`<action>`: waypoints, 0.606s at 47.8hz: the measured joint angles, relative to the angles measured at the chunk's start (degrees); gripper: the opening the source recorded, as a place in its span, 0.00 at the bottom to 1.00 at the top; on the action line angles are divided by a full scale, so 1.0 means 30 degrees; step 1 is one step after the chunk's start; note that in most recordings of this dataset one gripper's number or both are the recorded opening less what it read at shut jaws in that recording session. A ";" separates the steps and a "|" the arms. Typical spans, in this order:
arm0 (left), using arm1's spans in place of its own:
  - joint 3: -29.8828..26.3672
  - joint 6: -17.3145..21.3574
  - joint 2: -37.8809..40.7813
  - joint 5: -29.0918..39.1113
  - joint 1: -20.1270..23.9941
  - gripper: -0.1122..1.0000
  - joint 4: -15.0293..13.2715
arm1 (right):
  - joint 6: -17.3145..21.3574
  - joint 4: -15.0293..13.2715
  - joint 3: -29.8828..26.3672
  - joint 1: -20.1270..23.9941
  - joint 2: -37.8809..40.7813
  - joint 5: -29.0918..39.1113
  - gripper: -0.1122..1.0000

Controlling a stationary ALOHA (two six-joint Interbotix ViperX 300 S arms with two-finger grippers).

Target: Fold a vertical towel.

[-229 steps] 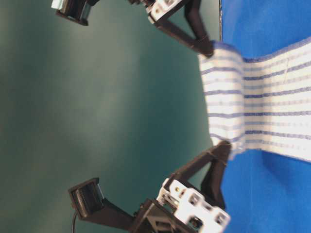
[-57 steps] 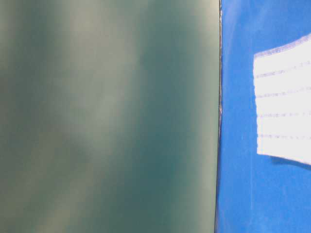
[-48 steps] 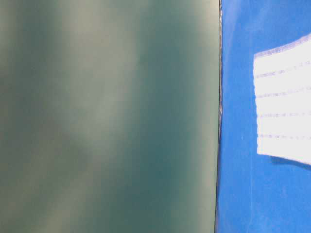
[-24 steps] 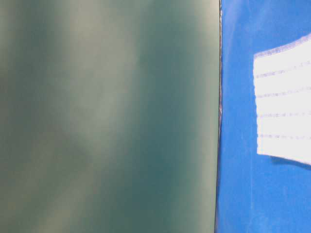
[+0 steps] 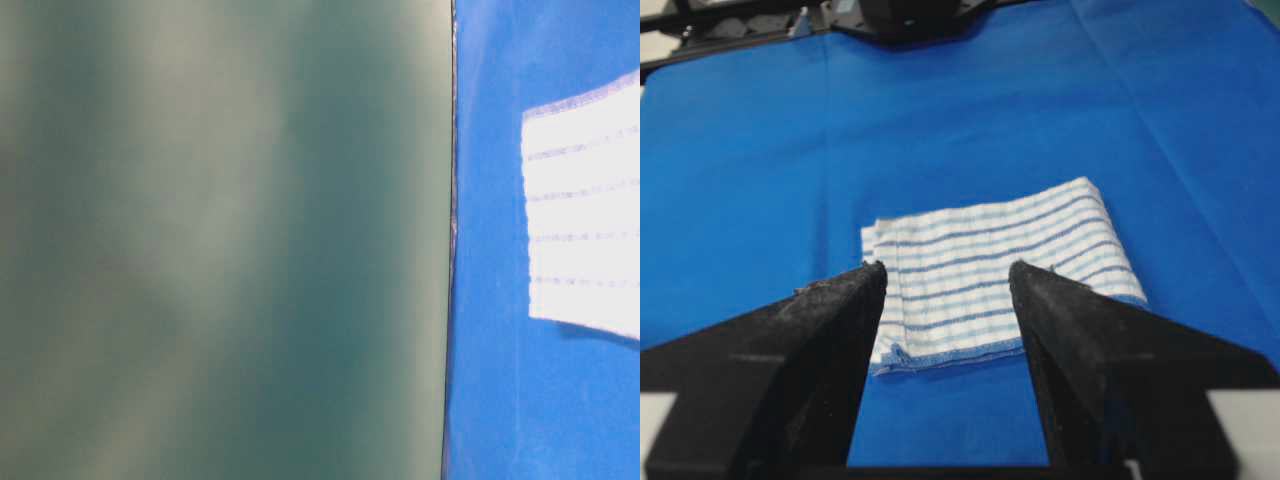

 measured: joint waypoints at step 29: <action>-0.0029 0.0000 -0.0029 0.0000 0.0000 0.65 0.0000 | -0.0059 0.0000 0.0000 -0.0029 0.0029 0.0117 0.62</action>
